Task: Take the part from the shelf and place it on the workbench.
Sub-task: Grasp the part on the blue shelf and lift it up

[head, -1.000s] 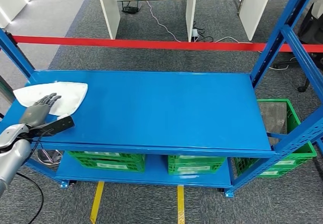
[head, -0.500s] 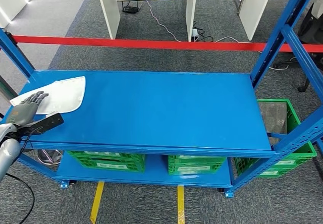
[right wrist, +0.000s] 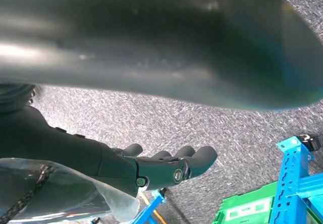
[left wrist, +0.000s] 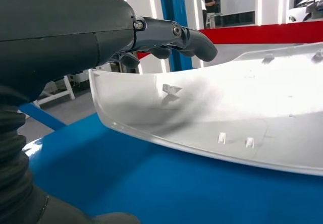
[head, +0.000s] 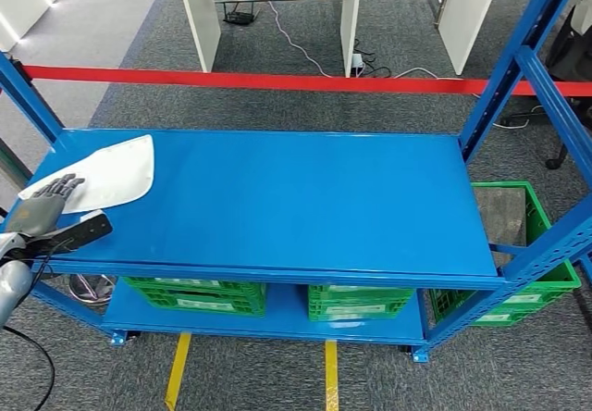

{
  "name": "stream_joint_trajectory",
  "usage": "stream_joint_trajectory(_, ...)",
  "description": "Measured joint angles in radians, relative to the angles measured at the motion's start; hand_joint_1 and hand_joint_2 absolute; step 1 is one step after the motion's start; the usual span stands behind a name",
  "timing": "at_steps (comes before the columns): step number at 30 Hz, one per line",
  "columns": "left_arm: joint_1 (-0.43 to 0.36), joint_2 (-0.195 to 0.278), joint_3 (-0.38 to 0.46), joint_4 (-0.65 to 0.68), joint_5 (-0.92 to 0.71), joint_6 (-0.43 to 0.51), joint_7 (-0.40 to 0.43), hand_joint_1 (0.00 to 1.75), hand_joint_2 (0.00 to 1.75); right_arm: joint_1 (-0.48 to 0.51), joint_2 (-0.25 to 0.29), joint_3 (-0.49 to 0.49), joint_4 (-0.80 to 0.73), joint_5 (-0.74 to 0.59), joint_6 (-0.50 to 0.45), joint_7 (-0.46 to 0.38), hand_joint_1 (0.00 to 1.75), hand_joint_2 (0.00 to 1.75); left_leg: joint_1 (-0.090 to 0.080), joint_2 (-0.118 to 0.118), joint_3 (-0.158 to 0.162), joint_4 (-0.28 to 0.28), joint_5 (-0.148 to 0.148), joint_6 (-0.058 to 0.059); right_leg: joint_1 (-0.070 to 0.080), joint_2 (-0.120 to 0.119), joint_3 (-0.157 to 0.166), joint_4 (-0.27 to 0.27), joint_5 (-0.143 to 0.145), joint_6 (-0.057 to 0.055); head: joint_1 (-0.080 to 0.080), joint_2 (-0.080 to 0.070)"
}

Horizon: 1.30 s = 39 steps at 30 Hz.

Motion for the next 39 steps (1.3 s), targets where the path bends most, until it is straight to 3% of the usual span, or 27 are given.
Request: stream_joint_trajectory(39,0.043,0.063,0.087,-0.002,-0.01,0.013,0.005,0.0,1.75,0.006,0.0,-0.019,0.0,0.016,-0.003,-0.006,0.0,0.0,0.0,0.0,0.0,0.0,0.0,0.0,0.0,0.0,0.0,0.0,0.0,0.0,0.0,0.0)
